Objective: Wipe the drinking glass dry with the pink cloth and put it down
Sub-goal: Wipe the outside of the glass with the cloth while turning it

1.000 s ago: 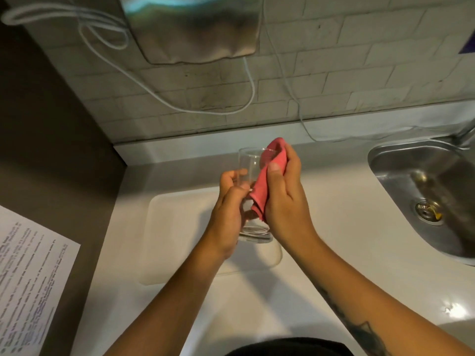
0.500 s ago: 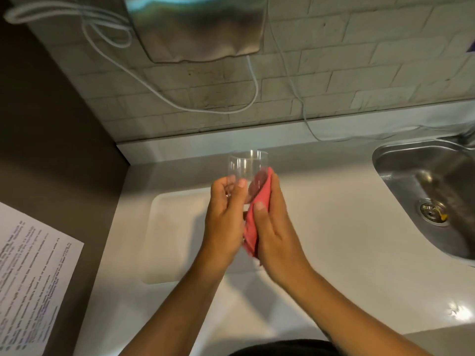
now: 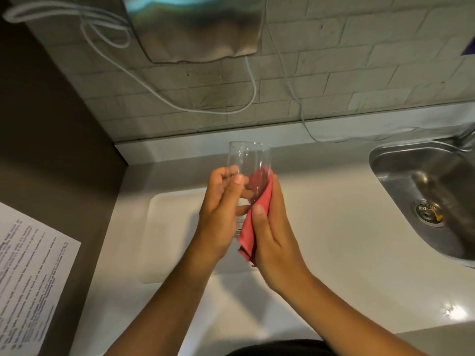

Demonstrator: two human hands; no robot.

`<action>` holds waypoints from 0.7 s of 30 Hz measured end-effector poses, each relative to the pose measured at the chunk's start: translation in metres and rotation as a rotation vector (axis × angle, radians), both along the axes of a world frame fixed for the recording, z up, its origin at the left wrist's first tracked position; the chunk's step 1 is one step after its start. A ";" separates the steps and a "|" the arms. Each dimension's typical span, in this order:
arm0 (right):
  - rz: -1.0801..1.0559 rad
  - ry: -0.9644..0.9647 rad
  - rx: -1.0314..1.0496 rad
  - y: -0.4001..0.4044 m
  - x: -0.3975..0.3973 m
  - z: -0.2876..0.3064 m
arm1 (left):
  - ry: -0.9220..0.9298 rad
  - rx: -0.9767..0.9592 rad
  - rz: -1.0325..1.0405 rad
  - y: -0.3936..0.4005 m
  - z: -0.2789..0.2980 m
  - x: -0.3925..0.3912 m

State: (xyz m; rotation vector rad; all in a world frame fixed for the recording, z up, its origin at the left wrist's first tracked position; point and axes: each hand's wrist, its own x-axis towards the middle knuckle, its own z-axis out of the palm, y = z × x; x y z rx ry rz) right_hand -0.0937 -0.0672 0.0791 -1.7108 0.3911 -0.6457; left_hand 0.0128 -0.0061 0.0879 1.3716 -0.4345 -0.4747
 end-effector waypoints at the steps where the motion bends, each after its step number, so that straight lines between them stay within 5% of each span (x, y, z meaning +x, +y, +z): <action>1: -0.001 -0.014 0.017 -0.001 0.000 0.001 | -0.004 0.005 -0.018 0.000 0.000 0.000; 21: -0.042 -0.058 -0.015 -0.017 0.009 0.023 | 0.003 -0.047 -0.059 -0.001 0.000 -0.006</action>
